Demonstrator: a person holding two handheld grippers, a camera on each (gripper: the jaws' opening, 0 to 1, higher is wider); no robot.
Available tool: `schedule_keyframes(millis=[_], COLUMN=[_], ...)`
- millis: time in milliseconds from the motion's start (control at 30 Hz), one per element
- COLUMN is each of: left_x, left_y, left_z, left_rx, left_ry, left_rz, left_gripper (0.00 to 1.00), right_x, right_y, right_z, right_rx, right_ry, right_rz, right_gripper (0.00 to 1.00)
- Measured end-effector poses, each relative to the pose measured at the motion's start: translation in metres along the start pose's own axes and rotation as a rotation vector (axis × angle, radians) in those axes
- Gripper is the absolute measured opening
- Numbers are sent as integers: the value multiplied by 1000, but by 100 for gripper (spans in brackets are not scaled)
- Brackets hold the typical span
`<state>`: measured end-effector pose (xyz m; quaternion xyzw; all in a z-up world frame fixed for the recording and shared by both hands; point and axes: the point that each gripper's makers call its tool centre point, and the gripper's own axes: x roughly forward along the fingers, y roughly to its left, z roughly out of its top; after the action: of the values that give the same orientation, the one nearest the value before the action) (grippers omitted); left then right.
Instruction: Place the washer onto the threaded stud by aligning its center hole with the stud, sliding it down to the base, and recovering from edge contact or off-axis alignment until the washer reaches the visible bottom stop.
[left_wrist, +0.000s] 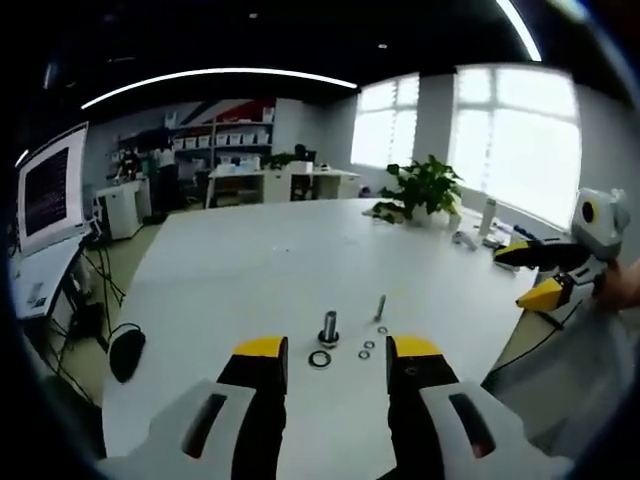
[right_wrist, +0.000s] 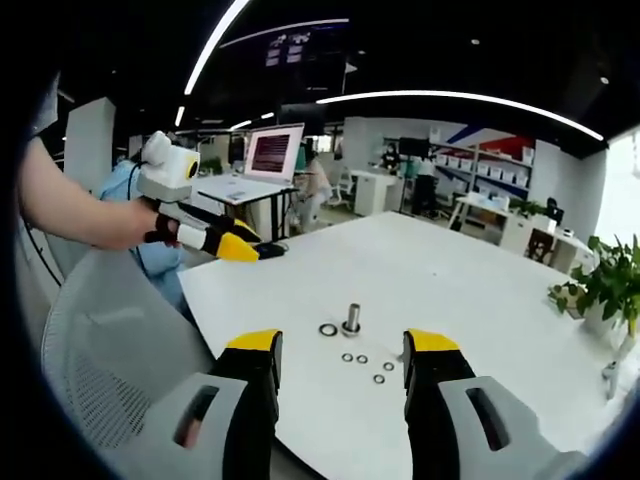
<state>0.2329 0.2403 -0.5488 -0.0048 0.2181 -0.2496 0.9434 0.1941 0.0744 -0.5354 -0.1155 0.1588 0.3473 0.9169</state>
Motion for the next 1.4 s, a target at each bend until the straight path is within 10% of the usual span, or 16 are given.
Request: schedule_keyframes(millis=[367, 667, 1067, 1167, 1400], left_x=[55, 92, 115, 113, 122], left_y=[1, 6, 27, 41, 47], left_z=[-8, -47, -84, -106, -109], left_rx=[33, 136, 216, 147, 221], left_ry=[113, 323, 521, 656, 685], left_rz=[-59, -119, -163, -136, -144], left_gripper=[38, 38, 37, 37, 37], right_x=[-2, -3, -4, -4, -5], right_y=[-4, -11, -16, -17, -20], right_z=[2, 0, -2, -2, -3], right_rx=[11, 31, 45, 48, 47], right_ry=[-14, -9, 0, 2, 6], right_rz=[-12, -43, -67, -73, -86], right_gripper=[51, 51, 51, 51, 51])
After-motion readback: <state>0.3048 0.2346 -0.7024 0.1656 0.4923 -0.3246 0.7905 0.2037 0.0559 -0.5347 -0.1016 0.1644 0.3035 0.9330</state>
